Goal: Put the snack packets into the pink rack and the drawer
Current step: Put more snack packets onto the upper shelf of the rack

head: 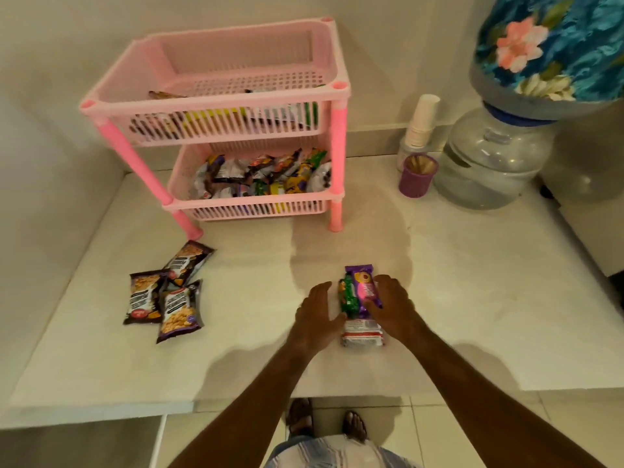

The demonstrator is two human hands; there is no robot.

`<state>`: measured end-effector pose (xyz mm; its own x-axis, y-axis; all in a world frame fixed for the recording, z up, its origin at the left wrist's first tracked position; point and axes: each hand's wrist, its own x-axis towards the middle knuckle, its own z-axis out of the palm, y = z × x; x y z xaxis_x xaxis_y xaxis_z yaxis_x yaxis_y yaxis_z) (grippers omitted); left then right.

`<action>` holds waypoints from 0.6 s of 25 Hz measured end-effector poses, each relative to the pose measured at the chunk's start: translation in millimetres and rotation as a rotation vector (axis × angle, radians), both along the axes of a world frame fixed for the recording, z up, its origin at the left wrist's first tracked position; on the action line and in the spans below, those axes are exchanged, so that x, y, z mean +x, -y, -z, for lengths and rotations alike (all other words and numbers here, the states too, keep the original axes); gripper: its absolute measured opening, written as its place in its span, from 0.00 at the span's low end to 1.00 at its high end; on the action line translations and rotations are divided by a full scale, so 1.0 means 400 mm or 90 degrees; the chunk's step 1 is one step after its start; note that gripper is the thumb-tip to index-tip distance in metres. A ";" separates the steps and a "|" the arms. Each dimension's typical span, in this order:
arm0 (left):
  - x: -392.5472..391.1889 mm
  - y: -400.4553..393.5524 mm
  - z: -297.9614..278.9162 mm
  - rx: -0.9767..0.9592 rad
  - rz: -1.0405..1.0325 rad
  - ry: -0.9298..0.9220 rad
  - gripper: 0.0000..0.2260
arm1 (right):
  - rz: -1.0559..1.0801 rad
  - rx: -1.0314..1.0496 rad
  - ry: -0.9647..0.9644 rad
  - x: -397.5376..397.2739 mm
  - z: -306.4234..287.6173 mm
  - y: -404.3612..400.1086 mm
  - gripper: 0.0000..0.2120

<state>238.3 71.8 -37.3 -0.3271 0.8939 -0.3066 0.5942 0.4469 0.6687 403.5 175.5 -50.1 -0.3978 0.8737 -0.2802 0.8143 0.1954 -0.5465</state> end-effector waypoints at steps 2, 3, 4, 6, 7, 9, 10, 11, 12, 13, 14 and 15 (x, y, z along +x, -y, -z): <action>-0.033 0.016 -0.001 0.003 -0.033 -0.025 0.34 | -0.012 0.106 -0.009 -0.018 -0.004 0.012 0.28; -0.056 0.024 -0.001 0.010 -0.049 -0.043 0.34 | -0.030 0.144 -0.030 -0.037 -0.011 0.017 0.27; -0.080 0.035 0.000 0.017 -0.063 -0.063 0.33 | -0.052 0.171 -0.053 -0.062 -0.019 0.022 0.26; -0.131 0.063 -0.002 0.024 -0.094 -0.093 0.32 | -0.102 0.188 -0.076 -0.118 -0.040 0.036 0.25; -0.156 0.077 -0.004 0.028 -0.112 -0.102 0.32 | -0.122 0.188 -0.077 -0.144 -0.048 0.042 0.26; -0.212 0.110 -0.011 0.038 -0.152 -0.122 0.32 | -0.169 0.193 -0.074 -0.199 -0.057 0.055 0.28; -0.244 0.128 -0.017 0.042 -0.171 -0.140 0.31 | -0.188 0.192 -0.070 -0.227 -0.060 0.063 0.28; -0.278 0.147 -0.023 0.048 -0.191 -0.165 0.30 | -0.199 0.185 -0.065 -0.253 -0.062 0.068 0.28; -0.315 0.167 -0.029 0.057 -0.218 -0.197 0.29 | -0.205 0.179 -0.057 -0.277 -0.063 0.071 0.28; -0.354 0.188 -0.033 0.062 -0.254 -0.229 0.29 | -0.207 0.176 -0.045 -0.299 -0.062 0.072 0.27; -0.396 0.210 -0.034 0.059 -0.295 -0.259 0.29 | -0.204 0.175 -0.029 -0.318 -0.061 0.071 0.27; -0.435 0.230 -0.034 0.041 -0.334 -0.287 0.30 | -0.196 0.171 -0.013 -0.327 -0.058 0.068 0.27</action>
<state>64.3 -20.2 -23.6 -0.8041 0.5945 0.0093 0.5366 0.7188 0.4420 272.6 148.2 -26.9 -0.6557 0.7536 -0.0470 0.6845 0.5671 -0.4581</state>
